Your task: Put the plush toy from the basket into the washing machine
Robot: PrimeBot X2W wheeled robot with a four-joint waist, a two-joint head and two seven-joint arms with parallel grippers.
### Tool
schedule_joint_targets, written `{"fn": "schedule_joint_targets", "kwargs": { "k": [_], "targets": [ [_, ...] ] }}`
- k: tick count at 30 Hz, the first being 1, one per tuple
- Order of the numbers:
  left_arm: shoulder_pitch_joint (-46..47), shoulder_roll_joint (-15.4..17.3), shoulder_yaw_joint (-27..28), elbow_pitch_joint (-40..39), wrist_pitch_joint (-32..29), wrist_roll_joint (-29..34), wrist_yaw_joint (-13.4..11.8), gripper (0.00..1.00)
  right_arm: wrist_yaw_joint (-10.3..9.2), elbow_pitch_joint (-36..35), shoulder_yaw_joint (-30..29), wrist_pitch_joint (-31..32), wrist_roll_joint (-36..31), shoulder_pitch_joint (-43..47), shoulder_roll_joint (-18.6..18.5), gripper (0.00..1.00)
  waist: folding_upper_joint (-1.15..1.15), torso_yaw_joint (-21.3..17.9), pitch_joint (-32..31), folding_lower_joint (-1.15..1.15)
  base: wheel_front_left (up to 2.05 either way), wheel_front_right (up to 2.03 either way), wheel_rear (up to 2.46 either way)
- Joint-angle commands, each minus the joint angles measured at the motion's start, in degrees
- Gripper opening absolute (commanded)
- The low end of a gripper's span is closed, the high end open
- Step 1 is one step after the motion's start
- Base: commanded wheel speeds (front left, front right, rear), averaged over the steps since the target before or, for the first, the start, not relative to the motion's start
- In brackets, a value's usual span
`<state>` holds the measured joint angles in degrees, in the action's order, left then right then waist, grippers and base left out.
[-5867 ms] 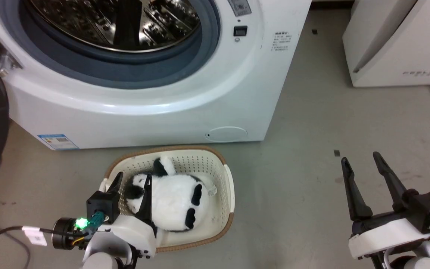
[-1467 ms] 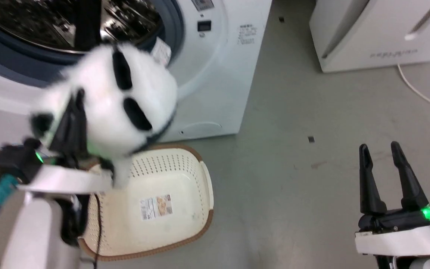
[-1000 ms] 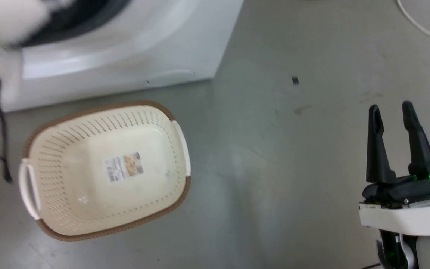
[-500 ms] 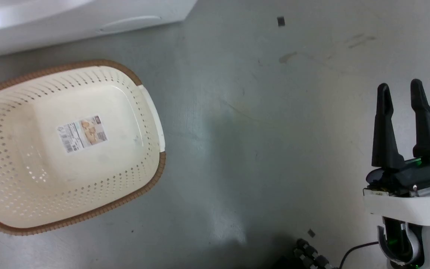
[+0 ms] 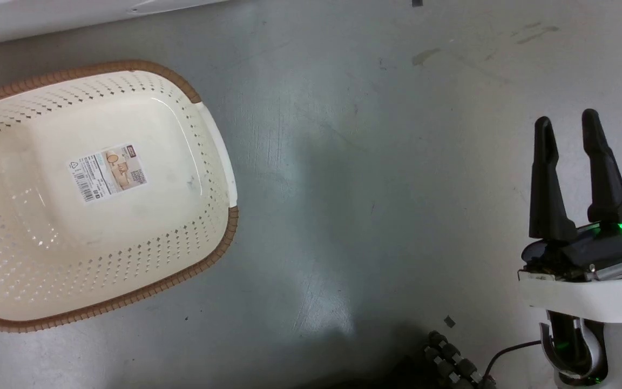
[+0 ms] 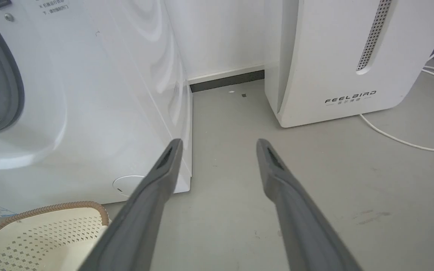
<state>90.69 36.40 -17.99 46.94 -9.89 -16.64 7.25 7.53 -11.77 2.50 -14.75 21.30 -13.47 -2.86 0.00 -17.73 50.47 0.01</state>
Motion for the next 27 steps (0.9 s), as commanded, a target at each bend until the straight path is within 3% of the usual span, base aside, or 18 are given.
{"fn": "schedule_joint_targets", "kwargs": {
  "k": [1, 4, 6, 12, 20, 24, 27],
  "targets": [
    [-2.07, 0.52, -2.47, 1.77, -1.52, -1.22, 0.23, 0.00, -0.04, 0.08, 0.07, -0.25, -0.28, -0.82, -0.01, 1.00, 0.00, 0.18, -0.13, -0.01, 0.00, 0.00, 0.00],
    [-2.73, 1.15, -5.66, 1.64, -0.81, -4.29, 0.23, 0.00, -0.04, 0.35, -0.13, -0.25, -0.49, -0.99, -0.01, 1.00, 0.00, 0.56, -0.88, -0.01, 0.00, 0.00, 0.00],
    [-3.37, 1.60, -7.06, 1.82, 0.88, -5.57, 0.23, 1.00, -0.04, 0.44, -0.32, -0.25, -0.71, -1.20, -0.01, 1.00, 0.00, 0.89, -1.88, -0.01, 0.00, 0.00, 0.00],
    [-9.05, -0.79, -8.54, 5.08, 10.42, -9.14, 0.24, 1.00, -0.04, 1.54, -1.22, -0.25, -3.65, -0.34, -0.01, 1.00, 0.00, 3.42, -8.92, -0.01, 0.00, 0.00, 0.00],
    [-23.37, -8.04, -8.73, 6.24, 23.51, -14.05, 0.24, 1.00, -0.04, 3.28, -2.83, -0.25, -7.83, 2.80, -0.01, 1.00, 0.00, 8.40, -23.05, -0.01, 0.00, 0.00, 0.00],
    [-31.11, -10.66, -7.98, 1.59, 24.79, -14.01, -0.67, 1.00, -0.04, 3.82, -3.48, -0.25, -9.38, 4.86, -0.01, 1.00, 0.00, 11.03, -28.70, -0.01, 0.00, 0.00, 0.00],
    [-37.98, -11.83, -5.90, -6.88, 24.86, -12.35, -2.68, 1.00, -0.04, 4.15, -4.05, -0.25, -10.34, 6.40, -0.01, 1.00, 0.00, 13.04, -32.15, -0.01, 0.00, 0.00, 0.00]
  ]
}}
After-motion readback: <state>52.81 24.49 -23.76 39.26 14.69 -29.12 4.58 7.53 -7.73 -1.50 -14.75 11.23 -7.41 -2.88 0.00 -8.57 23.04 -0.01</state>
